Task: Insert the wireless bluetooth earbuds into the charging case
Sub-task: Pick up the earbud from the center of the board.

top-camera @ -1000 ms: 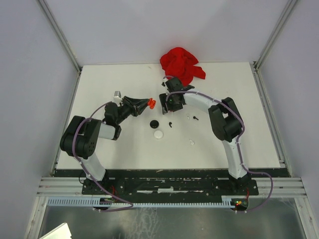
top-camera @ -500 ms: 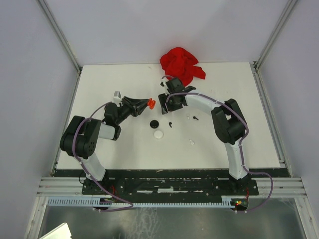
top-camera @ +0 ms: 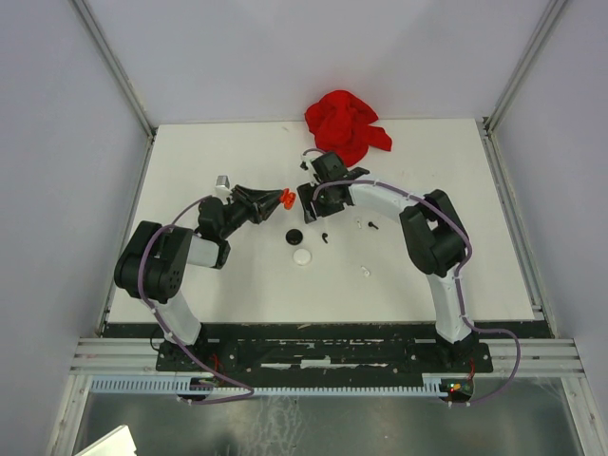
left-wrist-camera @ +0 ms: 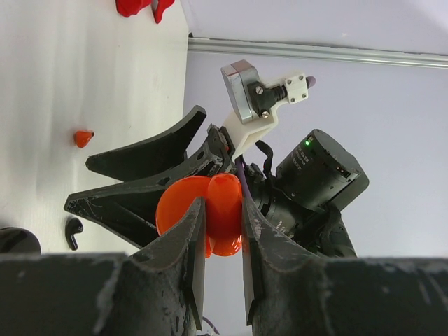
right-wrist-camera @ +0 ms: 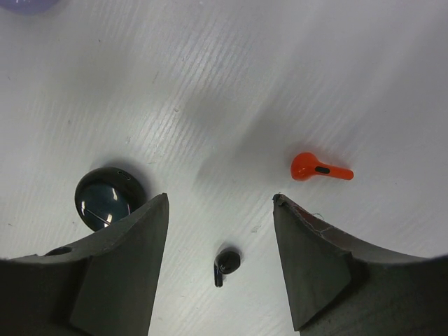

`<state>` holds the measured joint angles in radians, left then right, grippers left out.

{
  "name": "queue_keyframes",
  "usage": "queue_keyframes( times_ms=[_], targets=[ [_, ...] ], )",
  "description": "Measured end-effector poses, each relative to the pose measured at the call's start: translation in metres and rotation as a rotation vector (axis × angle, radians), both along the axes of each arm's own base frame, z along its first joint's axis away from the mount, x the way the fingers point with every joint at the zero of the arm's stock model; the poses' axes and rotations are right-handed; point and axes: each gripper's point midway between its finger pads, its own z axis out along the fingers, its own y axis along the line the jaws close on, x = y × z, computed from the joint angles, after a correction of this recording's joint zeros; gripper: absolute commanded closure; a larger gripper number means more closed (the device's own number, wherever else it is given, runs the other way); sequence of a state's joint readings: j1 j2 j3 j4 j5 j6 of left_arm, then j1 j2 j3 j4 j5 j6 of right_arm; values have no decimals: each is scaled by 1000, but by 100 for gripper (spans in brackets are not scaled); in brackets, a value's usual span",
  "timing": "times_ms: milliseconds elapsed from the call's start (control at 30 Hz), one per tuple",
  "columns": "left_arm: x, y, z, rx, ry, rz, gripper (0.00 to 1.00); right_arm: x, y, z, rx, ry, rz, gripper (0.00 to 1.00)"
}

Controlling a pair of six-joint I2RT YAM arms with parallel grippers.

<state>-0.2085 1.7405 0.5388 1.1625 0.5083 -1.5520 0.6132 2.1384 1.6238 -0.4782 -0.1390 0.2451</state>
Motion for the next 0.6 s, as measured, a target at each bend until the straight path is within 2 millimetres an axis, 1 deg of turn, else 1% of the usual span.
queue_keyframes(
  times_ms=[200, 333, 600],
  targets=[
    [1, 3, -1, 1, 3, 5, 97, -1, 0, -5, -6, 8, 0, 30],
    [1, 5, -1, 1, 4, 9, 97, 0, 0, -13, -16, 18, 2, 30],
    [0, 5, -2, 0, 6, 0, 97, 10, 5, -13, -10, -7, 4, 30]
  ],
)
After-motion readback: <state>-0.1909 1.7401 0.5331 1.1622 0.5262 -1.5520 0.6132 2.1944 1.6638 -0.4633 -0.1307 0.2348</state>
